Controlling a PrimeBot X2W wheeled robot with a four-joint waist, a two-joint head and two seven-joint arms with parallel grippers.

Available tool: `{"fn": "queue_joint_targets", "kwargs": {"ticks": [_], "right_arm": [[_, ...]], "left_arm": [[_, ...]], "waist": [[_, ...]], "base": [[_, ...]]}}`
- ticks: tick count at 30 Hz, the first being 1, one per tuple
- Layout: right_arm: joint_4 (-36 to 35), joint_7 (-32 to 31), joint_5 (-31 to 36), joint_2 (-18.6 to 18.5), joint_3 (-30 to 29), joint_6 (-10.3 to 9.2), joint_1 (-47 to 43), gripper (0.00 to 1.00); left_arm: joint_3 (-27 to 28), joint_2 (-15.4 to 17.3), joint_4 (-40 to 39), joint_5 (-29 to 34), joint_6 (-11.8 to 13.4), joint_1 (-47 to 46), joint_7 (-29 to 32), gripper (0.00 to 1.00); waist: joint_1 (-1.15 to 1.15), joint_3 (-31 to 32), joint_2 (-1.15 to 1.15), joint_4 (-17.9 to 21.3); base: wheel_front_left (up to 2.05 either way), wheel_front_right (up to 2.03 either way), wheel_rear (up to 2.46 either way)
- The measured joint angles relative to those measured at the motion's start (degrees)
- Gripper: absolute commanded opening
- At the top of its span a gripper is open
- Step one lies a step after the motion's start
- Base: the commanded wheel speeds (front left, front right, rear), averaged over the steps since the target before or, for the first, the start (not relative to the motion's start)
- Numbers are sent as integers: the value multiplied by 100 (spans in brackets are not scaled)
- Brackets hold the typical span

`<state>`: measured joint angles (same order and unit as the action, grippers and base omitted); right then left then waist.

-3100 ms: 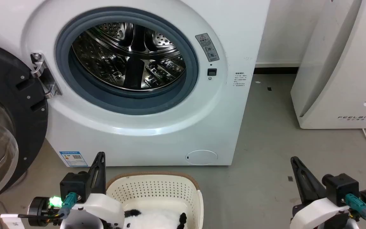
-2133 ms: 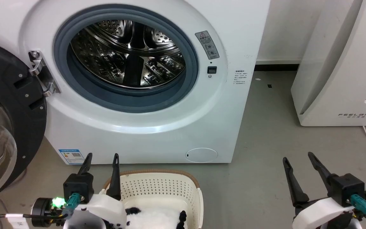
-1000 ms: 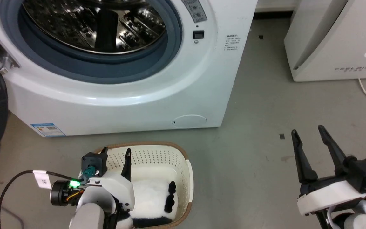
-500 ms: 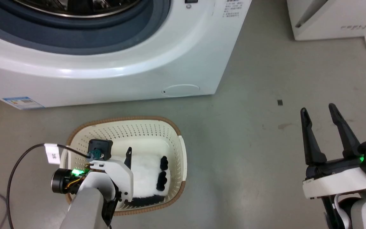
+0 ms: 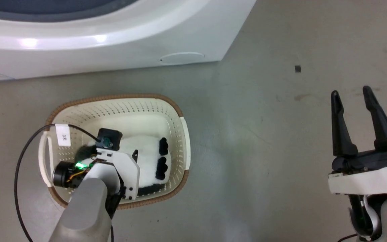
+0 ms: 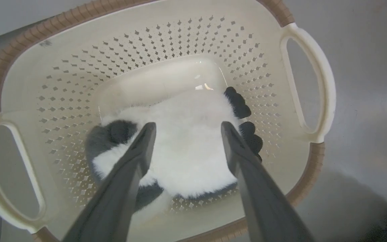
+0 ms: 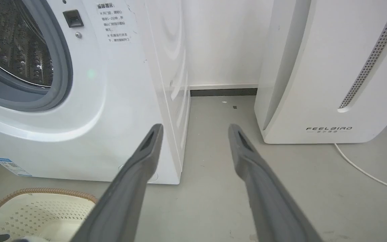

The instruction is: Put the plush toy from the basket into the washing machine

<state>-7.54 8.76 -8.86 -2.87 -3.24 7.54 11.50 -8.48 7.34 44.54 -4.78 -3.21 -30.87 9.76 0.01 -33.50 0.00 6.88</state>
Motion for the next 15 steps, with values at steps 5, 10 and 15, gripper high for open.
{"fn": "queue_joint_targets", "kwargs": {"ticks": [5,10,15], "right_arm": [[-100,52,-55,0,-22,0,122,100],[-202,104,-143,0,-40,0,224,100],[-254,174,-286,0,-91,0,327,100]], "left_arm": [[-80,65,283,-53,1,-270,138,100],[-172,107,578,-100,2,-524,223,100],[-218,175,868,-175,3,-808,238,100]], "waist": [[0,-368,0,60],[0,-703,0,119],[0,-1013,0,178]], "base": [[0,0,0],[0,0,0],[0,0,0]]}}
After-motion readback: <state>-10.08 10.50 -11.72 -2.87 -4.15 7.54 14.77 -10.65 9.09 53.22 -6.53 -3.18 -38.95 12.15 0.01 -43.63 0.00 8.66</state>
